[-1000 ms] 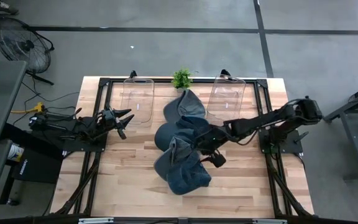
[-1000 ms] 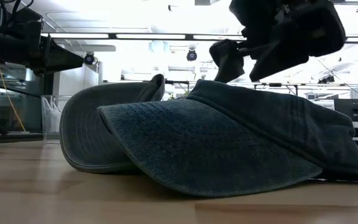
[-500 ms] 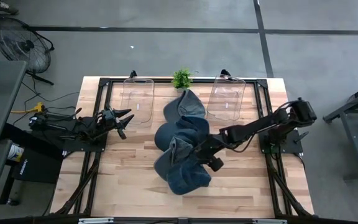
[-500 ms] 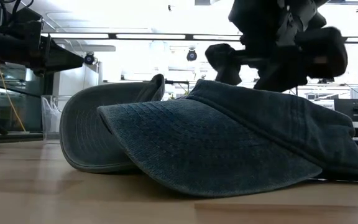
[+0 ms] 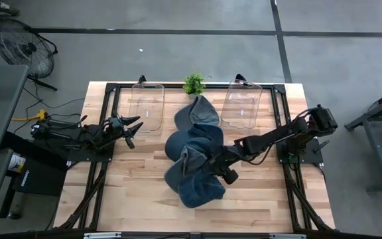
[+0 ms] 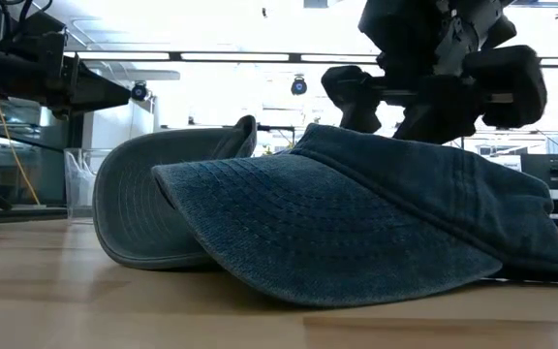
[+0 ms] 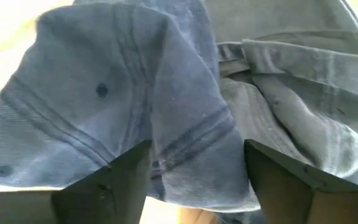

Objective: Pick & Place hat
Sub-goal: Put the bottom blue cap into the right transparent bin

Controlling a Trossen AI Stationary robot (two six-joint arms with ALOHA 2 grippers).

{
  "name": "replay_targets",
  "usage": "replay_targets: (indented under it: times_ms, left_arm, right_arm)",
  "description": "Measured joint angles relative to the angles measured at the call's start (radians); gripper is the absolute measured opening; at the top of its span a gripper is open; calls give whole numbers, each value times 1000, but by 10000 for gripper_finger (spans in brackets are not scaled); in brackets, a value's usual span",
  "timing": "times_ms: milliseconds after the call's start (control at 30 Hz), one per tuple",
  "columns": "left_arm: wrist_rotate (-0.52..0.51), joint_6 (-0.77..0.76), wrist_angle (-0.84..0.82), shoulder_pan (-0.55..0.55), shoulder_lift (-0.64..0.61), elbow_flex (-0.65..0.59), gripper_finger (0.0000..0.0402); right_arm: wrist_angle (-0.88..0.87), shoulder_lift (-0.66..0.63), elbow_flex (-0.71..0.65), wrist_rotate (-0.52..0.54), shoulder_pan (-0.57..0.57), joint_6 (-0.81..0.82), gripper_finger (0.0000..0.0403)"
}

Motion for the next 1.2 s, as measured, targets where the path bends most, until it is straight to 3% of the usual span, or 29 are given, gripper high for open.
replay_targets:
  times_ms: [300,600,800,1200]
  left_arm:
    - [0,0,0,0,0,0,142]
    - [0,0,0,0,0,0,142]
    - [0,0,1,0,0,0,142]
    - [0,0,2,0,0,0,142]
  right_arm:
    - [-4,-6,0,59,-1,9,127]
    - [-18,-62,0,71,-10,133,12]
    - [-52,-152,3,65,-29,202,17]
    - [-296,-407,125,93,-77,278,4]
